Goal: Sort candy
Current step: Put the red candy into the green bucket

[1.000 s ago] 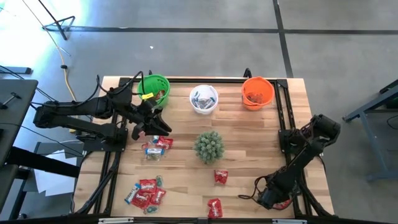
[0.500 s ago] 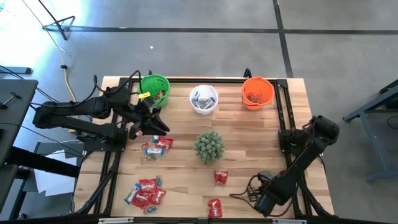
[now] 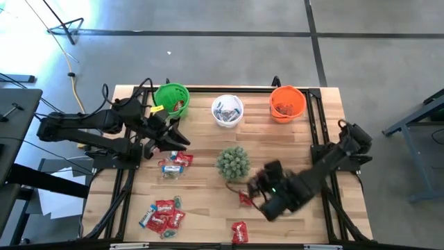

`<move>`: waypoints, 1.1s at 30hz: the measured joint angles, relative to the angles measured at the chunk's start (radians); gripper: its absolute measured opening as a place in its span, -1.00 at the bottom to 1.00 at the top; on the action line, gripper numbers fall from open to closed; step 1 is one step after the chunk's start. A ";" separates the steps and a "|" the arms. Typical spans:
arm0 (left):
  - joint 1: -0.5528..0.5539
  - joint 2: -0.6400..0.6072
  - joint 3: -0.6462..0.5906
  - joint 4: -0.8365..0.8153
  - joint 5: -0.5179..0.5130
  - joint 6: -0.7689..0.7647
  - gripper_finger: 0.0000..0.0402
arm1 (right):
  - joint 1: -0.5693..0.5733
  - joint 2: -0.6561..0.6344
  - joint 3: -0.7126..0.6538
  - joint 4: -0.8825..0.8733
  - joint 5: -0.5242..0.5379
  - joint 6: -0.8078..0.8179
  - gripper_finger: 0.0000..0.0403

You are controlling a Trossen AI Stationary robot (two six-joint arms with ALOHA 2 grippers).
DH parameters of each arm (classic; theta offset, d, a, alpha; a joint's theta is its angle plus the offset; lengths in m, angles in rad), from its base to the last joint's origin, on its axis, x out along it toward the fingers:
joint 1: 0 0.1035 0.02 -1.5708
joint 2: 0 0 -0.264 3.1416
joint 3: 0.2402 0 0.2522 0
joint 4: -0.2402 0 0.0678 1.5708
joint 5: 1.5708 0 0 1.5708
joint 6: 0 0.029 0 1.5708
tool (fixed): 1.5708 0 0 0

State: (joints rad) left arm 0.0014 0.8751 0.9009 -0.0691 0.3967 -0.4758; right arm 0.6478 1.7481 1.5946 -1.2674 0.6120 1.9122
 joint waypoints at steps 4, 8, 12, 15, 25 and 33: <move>-0.035 0.000 0.000 0.075 -0.107 0.083 -0.45 | -0.113 -0.001 0.121 0.033 0.125 -0.276 -1.00; -0.050 0.000 0.000 0.099 -0.140 0.135 -0.45 | -0.209 -0.002 0.232 0.112 0.224 -0.550 -1.00; -0.059 0.000 0.000 0.098 -0.123 0.164 -0.45 | -0.275 -0.002 0.321 0.300 0.253 -0.890 -1.00; -0.063 0.003 0.000 0.099 -0.120 0.165 -0.45 | -0.301 -0.002 0.356 0.505 0.251 -1.126 -1.00; -0.062 0.003 0.000 0.121 -0.373 0.212 -0.45 | -0.305 -0.003 0.364 0.777 0.353 -1.316 -1.00; -0.061 0.019 0.000 0.110 -0.635 0.235 -0.45 | -0.281 -0.003 0.360 0.778 0.429 -1.293 -1.00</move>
State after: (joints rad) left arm -0.0601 0.8939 0.9009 0.0408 -0.2387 -0.2411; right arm 0.3668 1.7454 1.9549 -0.4892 1.0406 0.6190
